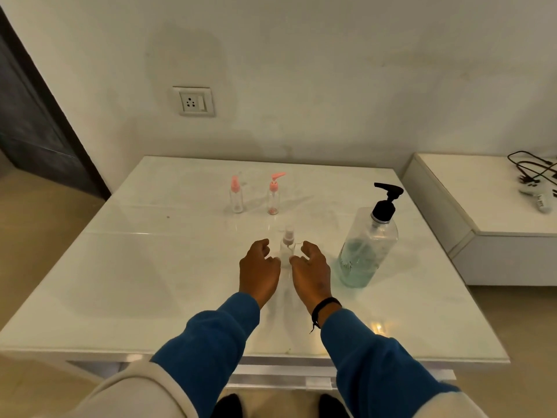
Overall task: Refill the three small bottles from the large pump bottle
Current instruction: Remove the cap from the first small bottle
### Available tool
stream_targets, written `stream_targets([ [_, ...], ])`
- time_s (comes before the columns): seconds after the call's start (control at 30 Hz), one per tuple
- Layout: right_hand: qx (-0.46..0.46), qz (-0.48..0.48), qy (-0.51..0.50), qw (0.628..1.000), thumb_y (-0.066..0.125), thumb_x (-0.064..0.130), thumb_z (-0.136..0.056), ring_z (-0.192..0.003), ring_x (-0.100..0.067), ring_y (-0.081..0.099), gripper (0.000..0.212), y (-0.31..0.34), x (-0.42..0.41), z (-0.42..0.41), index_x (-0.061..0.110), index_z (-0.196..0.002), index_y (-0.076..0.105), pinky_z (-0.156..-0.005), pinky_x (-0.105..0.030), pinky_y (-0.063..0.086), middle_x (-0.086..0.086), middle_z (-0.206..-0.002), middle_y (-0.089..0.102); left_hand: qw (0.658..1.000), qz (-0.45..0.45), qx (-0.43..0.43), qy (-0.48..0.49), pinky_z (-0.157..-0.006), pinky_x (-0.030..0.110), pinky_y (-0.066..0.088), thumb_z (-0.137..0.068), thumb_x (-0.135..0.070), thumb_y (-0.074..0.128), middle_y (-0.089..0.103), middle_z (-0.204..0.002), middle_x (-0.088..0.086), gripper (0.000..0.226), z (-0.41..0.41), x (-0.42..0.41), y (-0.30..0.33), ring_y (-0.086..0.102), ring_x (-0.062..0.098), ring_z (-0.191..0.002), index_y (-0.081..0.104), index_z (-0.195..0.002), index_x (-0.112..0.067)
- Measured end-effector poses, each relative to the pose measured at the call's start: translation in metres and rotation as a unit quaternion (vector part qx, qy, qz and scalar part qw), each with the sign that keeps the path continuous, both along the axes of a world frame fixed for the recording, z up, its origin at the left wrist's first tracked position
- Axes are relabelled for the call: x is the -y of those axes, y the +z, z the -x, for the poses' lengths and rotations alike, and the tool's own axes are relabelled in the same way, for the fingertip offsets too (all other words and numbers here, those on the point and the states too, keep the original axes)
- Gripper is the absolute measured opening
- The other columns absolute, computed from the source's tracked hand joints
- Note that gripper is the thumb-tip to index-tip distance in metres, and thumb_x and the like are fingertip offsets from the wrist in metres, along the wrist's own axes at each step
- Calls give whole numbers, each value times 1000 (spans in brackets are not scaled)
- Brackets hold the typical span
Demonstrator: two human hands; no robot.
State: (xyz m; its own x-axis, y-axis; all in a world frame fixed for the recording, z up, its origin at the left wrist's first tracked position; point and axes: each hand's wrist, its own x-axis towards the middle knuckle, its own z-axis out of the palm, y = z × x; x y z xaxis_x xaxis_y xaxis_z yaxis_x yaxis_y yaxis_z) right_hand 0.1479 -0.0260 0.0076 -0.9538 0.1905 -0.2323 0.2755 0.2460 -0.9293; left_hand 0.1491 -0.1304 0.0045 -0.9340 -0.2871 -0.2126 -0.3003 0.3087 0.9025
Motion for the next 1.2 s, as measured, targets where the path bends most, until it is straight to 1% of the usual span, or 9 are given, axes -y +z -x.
stream_targets([
  [0.27, -51, -31, 8, 998, 66, 19, -99, -134, -20, 55, 54, 3, 4, 5, 18, -150, 46, -107, -29, 47, -1, -147, 55, 997, 27, -46, -56, -107, 30, 43, -97, -7, 64, 51, -150, 5, 57, 6, -5, -1, 51, 24, -136, 43, -149, -15],
  [0.47, -80, -44, 24, 996, 64, 27, -101, -114, -12, 64, 31, -1, 11, 7, 21, -131, 62, -84, -9, 45, 8, -119, 67, 992, 70, -85, -55, -84, 11, 46, -103, -15, 56, 69, -123, 0, 30, 9, -6, -6, 66, 16, -108, 59, -132, -17],
  [0.53, -84, -38, 27, 995, 62, 29, -102, -109, -6, 61, 31, 0, 14, 6, 23, -133, 62, -74, -1, 41, 9, -120, 66, 993, 58, -95, -37, -88, 19, 53, -103, -14, 55, 71, -119, 0, 27, 9, -5, -2, 68, 18, -105, 61, -130, -16],
  [0.6, -94, -29, 20, 995, 61, 30, -103, -108, -4, 61, 33, 5, 16, 6, 22, -135, 62, -72, 1, 41, 9, -124, 67, 993, 39, -111, -23, -94, 30, 56, -103, -13, 55, 72, -116, 1, 27, 7, -6, 6, 69, 19, -104, 63, -128, -15],
  [0.63, -106, -23, 15, 994, 61, 30, -103, -107, -5, 63, 32, 10, 17, 6, 22, -134, 64, -72, 2, 43, 9, -123, 68, 992, 28, -123, -17, -94, 31, 57, -103, -14, 56, 72, -114, 0, 26, 6, -6, 11, 69, 18, -103, 63, -127, -15],
  [0.77, -149, -18, 10, 989, 61, 35, -102, -94, -4, 68, 23, 46, 14, 4, 21, -118, 71, -68, 1, 45, 10, -107, 72, 985, 14, -172, -18, -88, 22, 55, -103, -21, 58, 71, -107, -7, 22, -1, -2, 38, 69, 14, -104, 66, -123, -19],
  [0.9, -185, -41, 38, 981, 64, 33, -101, -82, 7, 62, 22, 100, 8, -1, 18, -113, 73, -66, 3, 43, 10, -99, 71, 974, 32, -222, -22, -95, 23, 51, -99, -23, 62, 69, -122, -3, 39, -14, 3, 81, 63, 10, -109, 60, -137, -17],
  [1.03, -234, -55, 43, 970, 64, 30, -101, -82, 5, 63, 18, 162, 7, -6, 19, -109, 75, -66, 3, 42, 11, -95, 71, 962, -5, -271, -21, -76, 7, 52, -98, -19, 65, 68, -113, -5, 37, -25, 4, 140, 66, 8, -96, 62, -135, -18],
  [1.2, -292, -65, 53, 953, 64, 31, -101, -81, 3, 63, 18, 237, 8, -16, 18, -105, 76, -69, -5, 43, 10, -91, 71, 937, 42, -347, -23, -71, 2, 48, -96, -19, 68, 70, -107, -5, 31, -35, 9, 214, 65, 2, -88, 66, -127, -18],
])
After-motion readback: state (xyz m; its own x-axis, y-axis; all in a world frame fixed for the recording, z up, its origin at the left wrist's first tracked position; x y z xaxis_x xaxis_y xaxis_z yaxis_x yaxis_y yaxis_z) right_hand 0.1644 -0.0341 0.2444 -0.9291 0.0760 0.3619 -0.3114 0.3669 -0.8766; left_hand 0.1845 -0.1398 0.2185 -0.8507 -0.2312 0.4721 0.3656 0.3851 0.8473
